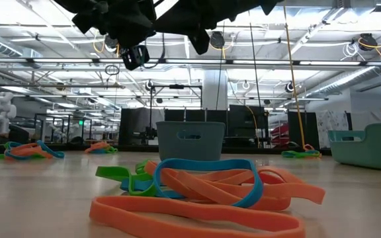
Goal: Sort rubber bands into baskets
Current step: Put the blue rubberband into the blue bin
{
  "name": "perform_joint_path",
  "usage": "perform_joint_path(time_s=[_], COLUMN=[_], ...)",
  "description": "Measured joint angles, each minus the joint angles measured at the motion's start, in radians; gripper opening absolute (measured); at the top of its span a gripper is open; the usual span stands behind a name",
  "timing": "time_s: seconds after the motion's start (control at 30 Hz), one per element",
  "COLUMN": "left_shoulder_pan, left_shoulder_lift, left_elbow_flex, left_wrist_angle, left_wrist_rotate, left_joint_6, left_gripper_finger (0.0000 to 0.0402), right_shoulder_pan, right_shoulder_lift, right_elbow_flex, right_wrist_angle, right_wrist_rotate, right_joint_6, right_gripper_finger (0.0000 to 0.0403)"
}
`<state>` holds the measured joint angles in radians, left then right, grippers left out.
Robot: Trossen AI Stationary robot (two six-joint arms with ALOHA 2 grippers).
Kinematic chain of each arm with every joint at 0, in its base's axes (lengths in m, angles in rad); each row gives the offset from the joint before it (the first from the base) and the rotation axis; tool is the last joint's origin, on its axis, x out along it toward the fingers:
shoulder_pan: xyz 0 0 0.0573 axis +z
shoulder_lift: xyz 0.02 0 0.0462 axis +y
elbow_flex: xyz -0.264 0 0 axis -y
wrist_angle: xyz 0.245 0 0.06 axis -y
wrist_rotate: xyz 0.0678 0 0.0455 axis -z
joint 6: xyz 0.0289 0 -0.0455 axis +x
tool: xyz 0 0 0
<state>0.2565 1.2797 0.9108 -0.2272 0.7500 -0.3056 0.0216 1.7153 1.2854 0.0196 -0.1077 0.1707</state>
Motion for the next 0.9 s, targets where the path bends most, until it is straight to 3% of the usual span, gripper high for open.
perform_joint_path(time_s=[0.23, 0.53, 0.73, 0.9], left_shoulder_pan=[-0.008, 0.061, 0.103, 0.111], left_shoulder_lift=[-0.001, -0.005, -0.005, -0.005], left_elbow_flex=[0.004, 0.003, 0.002, 0.002], left_wrist_angle=[-0.003, -0.295, -0.379, -0.379], left_wrist_rotate=[0.008, -0.008, -0.197, -0.271], left_joint_6=[0.007, 0.154, 0.218, 0.236], left_gripper_finger=[0.0115, 0.0148, 0.0148, 0.0148], right_shoulder_pan=[0.000, 0.000, 0.000, 0.000], right_shoulder_lift=[0.002, 0.006, 0.037, 0.074], right_elbow_flex=[0.000, -0.001, -0.001, -0.001], right_wrist_angle=[-0.056, -0.346, -0.389, -0.390], right_wrist_rotate=[0.002, 0.008, 0.036, 0.088], right_joint_6=[0.022, 0.104, 0.150, 0.196], right_gripper_finger=[0.0001, 0.0001, 0.0000, 0.0009])
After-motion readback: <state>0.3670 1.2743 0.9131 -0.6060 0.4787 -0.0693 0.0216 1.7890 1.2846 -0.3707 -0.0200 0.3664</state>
